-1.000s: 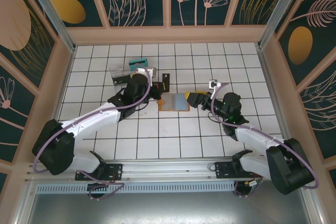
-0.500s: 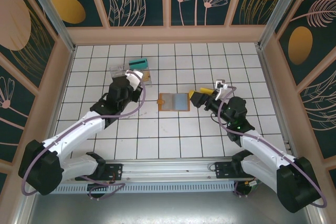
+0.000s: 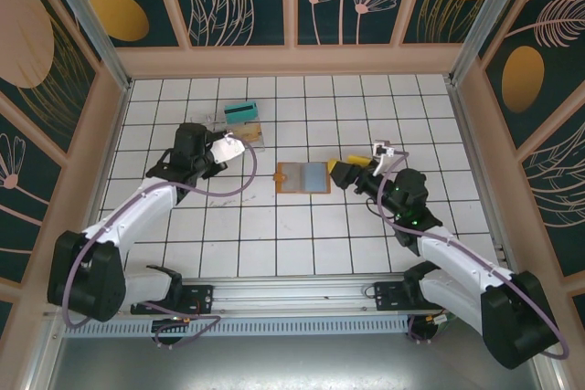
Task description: Take the credit cards out of the card holder
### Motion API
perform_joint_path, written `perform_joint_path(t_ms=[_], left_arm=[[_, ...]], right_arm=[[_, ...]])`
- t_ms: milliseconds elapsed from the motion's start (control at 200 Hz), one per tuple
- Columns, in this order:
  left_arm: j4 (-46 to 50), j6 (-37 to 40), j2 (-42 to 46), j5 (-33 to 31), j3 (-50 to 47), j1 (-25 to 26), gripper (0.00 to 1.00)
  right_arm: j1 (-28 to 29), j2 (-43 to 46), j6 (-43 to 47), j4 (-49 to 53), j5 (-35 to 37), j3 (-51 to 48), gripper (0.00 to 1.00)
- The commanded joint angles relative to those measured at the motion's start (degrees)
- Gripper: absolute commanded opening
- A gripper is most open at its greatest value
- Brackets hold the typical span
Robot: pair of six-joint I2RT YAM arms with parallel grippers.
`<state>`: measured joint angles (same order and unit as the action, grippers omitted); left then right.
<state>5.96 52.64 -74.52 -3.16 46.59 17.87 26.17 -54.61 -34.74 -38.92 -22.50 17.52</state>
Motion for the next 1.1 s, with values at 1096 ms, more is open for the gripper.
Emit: perform_joint_path(t_ms=[1096], left_arm=[[2.69, 17.55, -17.05, 2.04, 12.34, -6.66, 0.0]], right_arm=[[6.7, -9.08, 4.86, -1.33, -4.61, 3.75, 0.99]])
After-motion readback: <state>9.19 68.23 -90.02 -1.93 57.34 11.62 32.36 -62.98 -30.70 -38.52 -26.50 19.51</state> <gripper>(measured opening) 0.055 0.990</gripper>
